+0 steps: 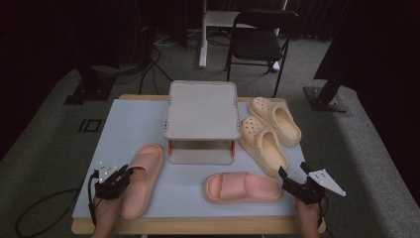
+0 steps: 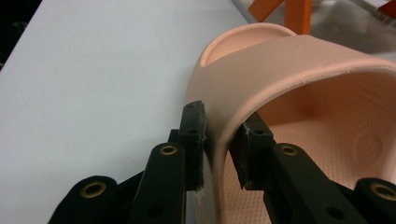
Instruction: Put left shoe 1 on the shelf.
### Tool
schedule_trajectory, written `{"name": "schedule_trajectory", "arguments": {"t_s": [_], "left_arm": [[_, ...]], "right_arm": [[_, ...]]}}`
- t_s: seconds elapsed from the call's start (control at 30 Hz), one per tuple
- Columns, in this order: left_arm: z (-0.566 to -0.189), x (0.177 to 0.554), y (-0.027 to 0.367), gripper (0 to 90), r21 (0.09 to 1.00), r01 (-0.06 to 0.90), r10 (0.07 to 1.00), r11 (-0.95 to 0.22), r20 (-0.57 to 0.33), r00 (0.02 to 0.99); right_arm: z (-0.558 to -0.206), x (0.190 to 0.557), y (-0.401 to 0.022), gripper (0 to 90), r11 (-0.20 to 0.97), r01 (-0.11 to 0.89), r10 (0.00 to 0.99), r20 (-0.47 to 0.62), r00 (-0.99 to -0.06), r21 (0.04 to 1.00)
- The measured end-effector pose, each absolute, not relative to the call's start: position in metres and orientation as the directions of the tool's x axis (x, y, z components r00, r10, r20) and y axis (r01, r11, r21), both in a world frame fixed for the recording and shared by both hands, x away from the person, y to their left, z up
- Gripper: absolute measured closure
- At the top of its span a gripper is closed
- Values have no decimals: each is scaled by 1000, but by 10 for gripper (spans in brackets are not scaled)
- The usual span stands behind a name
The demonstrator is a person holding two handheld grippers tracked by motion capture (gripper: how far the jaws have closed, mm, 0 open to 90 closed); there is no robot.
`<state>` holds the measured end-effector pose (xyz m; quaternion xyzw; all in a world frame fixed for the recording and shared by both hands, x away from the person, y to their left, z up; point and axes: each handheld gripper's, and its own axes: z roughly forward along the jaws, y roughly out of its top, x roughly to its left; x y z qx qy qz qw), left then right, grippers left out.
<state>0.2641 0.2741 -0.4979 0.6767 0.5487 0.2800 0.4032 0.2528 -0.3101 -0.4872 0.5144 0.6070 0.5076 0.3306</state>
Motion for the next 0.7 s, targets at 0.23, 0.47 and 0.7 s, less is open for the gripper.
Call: {"name": "schedule_trajectory", "arguments": {"t_s": [0.23, 0.47, 0.7], "left_arm": [[-489, 255, 260, 762, 861, 500, 954, -88, -72, 292], [-482, 248, 245, 761, 864, 494, 939, -100, -83, 334], [-478, 252, 228, 762, 870, 483, 925, -102, -96, 368]], "right_arm": [[-489, 254, -309, 113, -35, 290, 963, 109, -245, 956], [-490, 255, -310, 113, -30, 284, 966, 102, -240, 958], [-490, 255, -310, 113, -34, 285, 965, 106, -238, 958]]}}
